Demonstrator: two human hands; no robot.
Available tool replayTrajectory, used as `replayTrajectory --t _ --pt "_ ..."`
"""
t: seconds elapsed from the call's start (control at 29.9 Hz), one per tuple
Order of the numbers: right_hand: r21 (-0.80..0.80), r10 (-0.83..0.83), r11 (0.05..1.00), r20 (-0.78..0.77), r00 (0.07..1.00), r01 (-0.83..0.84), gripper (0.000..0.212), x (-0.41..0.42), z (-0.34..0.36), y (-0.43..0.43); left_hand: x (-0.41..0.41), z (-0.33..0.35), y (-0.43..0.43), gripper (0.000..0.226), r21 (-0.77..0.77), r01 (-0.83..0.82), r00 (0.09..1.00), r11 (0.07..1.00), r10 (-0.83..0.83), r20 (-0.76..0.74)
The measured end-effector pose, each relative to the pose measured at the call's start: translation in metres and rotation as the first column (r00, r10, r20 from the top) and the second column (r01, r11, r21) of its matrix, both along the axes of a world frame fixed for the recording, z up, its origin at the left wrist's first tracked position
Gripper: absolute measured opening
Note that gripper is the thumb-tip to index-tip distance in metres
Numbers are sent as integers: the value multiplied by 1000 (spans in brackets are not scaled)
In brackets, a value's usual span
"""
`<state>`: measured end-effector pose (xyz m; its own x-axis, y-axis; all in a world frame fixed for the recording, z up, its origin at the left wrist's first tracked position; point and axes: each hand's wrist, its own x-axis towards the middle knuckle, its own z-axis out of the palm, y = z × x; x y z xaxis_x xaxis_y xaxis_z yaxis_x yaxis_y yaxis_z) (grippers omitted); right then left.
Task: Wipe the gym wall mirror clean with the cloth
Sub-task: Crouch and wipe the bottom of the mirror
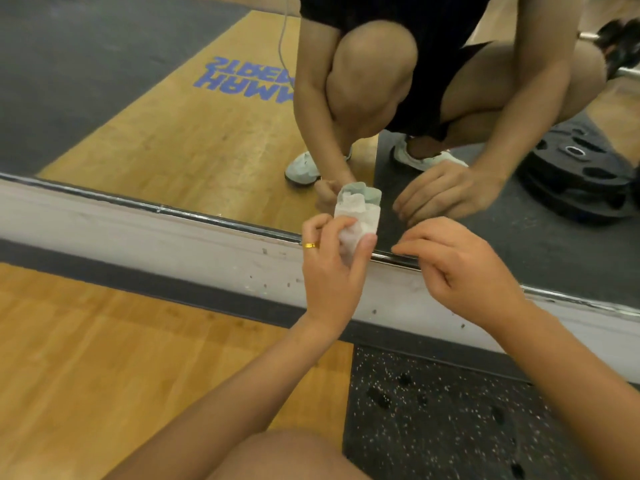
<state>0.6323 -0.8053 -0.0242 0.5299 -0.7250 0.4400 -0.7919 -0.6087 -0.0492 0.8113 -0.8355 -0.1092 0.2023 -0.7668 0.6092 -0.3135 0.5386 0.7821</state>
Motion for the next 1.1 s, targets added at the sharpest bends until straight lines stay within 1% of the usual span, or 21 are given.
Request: replayTrajectory --t 0.1,0.17,0.27,0.37,0.43,0.53,0.57,0.6,0.64,0.7,0.74,0.77,0.8,0.84,0.87,0.9,0.94,1.0,1.04,1.1 --pt "-213 45 974 -149 988 -76 34 -4 9 2 -2 4 -8 42 -37 -60 998 998 59 -24" --pt "-316 70 934 -296 953 -167 36 -6 14 0 -4 3 -8 38 -58 -90 995 994 88 -40" --pt "-327 37 916 -505 862 -231 47 -20 24 -19 3 -2 -9 33 -42 -123 987 992 118 -107" --pt "-377 -4 883 -603 798 -280 51 -36 26 -37 16 1 -9 36 -11 -152 977 988 149 -152" --pt "-435 -34 847 -619 785 -306 53 -40 23 -43 32 10 -13 39 48 -206 942 977 212 -261" --pt "-480 -51 821 -600 798 -309 56 -37 19 -46 54 20 -24 42 182 -316 827 931 364 -429" --pt "-485 -54 819 -596 801 -306 55 -36 19 -47 54 22 -26 40 201 -318 798 927 376 -472" --pt "-489 -57 818 -594 803 -304 55 -36 19 -47 48 24 -24 36 198 -305 798 931 364 -480" --pt "-492 -57 816 -591 804 -304 55 -36 19 -46 39 24 -18 32 178 -275 831 945 327 -449" --pt "-486 -47 815 -597 801 -314 55 -36 19 -46 22 21 -8 28 114 -188 925 976 215 -313" --pt "-479 -40 818 -599 800 -318 55 -36 21 -46 24 19 -7 29 94 -169 948 981 188 -257" --pt "-474 -36 821 -598 801 -318 54 -36 22 -46 32 16 -10 28 98 -176 950 979 195 -245" --pt "-473 -35 822 -596 802 -316 54 -36 23 -47 46 14 -17 26 129 -219 928 967 247 -277" --pt "-476 -35 821 -595 803 -317 54 -35 23 -47 63 11 -24 23 179 -277 882 944 324 -342" --pt "-483 -39 816 -595 803 -318 54 -34 22 -47 79 10 -31 26 225 -331 826 917 396 -402" --pt "-491 -43 810 -594 803 -320 54 -34 22 -47 89 8 -36 31 243 -376 787 894 446 -427" --pt "-498 -49 806 -595 802 -320 54 -34 22 -47 90 6 -38 34 237 -415 771 878 478 -421" --pt "-503 -59 804 -598 799 -318 55 -33 21 -47 80 9 -34 37 187 -424 788 886 462 -406" --pt "-500 -62 807 -602 796 -315 56 -34 21 -47 74 8 -31 38 151 -392 820 907 419 -391" --pt "-488 -67 817 -611 789 -308 56 -33 22 -45 72 1 -28 38 57 -326 898 944 328 -292"
